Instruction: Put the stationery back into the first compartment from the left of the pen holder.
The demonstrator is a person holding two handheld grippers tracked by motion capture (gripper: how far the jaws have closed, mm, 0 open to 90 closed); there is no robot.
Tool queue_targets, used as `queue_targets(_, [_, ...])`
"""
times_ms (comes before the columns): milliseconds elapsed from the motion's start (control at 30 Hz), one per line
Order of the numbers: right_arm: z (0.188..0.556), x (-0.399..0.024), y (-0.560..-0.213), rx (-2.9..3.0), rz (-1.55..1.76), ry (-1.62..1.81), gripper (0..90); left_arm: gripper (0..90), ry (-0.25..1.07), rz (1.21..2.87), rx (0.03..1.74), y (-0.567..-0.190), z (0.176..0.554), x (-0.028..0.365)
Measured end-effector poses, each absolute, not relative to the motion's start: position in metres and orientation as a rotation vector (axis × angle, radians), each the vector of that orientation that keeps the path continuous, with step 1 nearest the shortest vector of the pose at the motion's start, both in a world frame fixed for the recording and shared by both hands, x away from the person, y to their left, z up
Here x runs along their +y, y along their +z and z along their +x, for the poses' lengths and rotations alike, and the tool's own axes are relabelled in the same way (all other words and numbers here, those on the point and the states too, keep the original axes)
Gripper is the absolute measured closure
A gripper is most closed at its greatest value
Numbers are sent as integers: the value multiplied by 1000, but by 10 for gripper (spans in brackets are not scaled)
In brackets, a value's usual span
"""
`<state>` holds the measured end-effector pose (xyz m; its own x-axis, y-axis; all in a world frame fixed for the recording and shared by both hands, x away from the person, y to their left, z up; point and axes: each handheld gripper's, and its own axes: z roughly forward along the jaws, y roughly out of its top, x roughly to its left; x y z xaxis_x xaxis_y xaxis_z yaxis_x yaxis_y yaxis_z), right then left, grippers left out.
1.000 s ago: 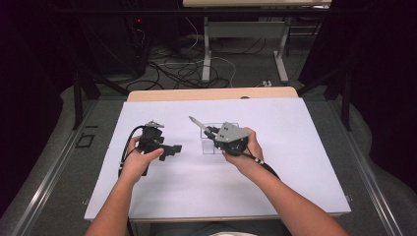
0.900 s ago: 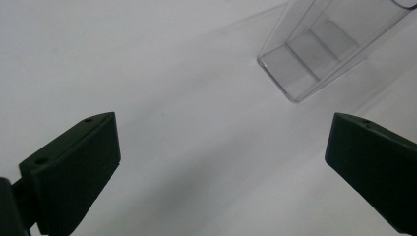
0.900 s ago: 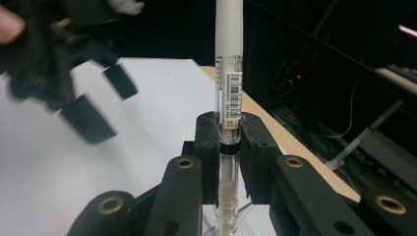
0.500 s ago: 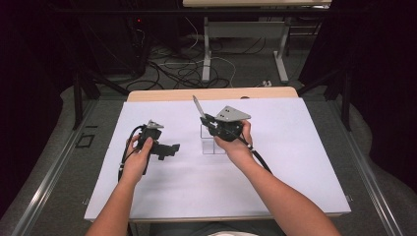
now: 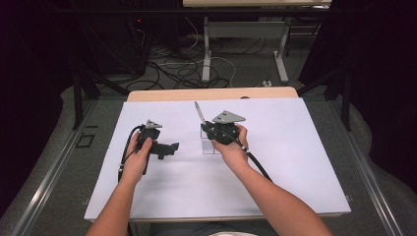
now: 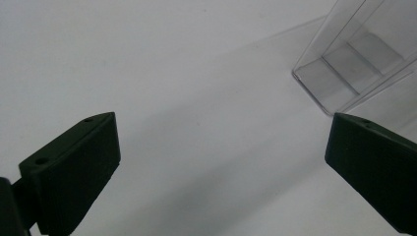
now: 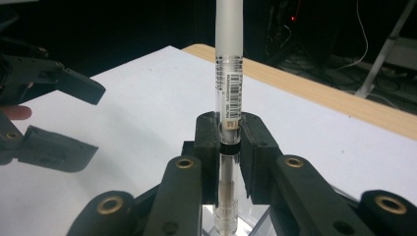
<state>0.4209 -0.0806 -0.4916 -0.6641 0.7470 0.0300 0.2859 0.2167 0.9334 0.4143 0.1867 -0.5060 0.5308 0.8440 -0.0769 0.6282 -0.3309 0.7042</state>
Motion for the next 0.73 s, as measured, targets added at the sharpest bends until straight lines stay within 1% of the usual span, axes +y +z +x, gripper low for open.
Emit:
queue_targets(100, [420,-82,-492,2086,989,1430,787,1,400,2065,1200,-506,414,187])
queue_targets(267, [415,-89,-489,2057,958,1423,619,1,405,2054,1204,-505,414,190])
queue_targets(400, [408,-104,-486,2041,932,1420,488,1,409,2052,1209,-506,415,192])
queue_targets(467, [404,-115,-484,2029,951,1433,473,1,412,2050,1220,-506,414,193])
queue_targets(500, [402,-122,-483,2037,977,1437,436,2,418,2048,1221,-507,414,193])
queue_targets(633, [393,-146,-480,2115,1034,1364,239,1,426,2051,1230,-508,412,195])
queue_targets(733, [383,-167,-484,2087,1067,1359,148,1,431,2035,1234,-507,412,196])
